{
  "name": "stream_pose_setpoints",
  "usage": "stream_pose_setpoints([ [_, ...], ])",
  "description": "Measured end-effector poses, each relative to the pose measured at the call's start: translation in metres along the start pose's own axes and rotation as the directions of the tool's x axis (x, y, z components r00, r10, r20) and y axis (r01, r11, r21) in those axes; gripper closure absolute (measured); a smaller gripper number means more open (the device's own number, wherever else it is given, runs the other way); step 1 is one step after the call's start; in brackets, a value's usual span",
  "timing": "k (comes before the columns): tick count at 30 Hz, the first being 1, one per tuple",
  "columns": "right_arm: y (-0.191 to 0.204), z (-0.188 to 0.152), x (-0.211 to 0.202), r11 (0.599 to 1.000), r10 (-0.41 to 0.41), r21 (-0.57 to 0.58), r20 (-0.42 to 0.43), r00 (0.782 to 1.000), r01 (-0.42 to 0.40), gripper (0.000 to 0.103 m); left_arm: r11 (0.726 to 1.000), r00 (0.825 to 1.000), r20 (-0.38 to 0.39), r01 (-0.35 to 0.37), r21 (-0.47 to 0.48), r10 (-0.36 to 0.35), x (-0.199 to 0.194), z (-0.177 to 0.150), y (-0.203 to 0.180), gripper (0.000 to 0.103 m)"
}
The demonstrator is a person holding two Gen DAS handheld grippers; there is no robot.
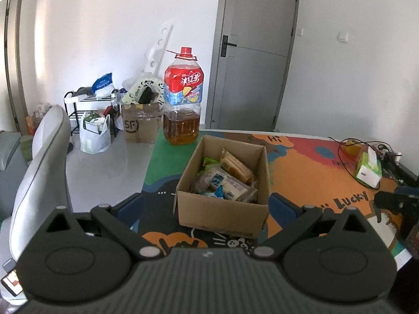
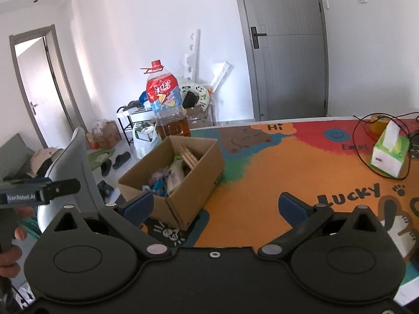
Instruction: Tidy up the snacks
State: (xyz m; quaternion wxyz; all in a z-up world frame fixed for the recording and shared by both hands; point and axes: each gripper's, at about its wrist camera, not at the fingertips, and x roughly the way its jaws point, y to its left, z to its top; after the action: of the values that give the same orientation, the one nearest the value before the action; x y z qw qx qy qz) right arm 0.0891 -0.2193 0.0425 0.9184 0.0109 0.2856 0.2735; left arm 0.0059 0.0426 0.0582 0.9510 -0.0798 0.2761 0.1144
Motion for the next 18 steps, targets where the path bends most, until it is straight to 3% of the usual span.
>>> stream_pose_setpoints([
  [8, 0.003, 0.002, -0.015, 1.0, -0.002, 0.008, 0.034, 0.999, 0.002, 0.0, 1.0, 1.0, 0.005, 0.015, 0.024, -0.015, -0.007, -0.001, -0.002, 0.002],
  [18, 0.004, 0.0, -0.017, 0.999, 0.034, 0.007, 0.013, 0.999, -0.034, 0.0, 1.0, 1.0, -0.008, 0.02, 0.018, -0.02, -0.002, -0.003, -0.002, 0.002],
])
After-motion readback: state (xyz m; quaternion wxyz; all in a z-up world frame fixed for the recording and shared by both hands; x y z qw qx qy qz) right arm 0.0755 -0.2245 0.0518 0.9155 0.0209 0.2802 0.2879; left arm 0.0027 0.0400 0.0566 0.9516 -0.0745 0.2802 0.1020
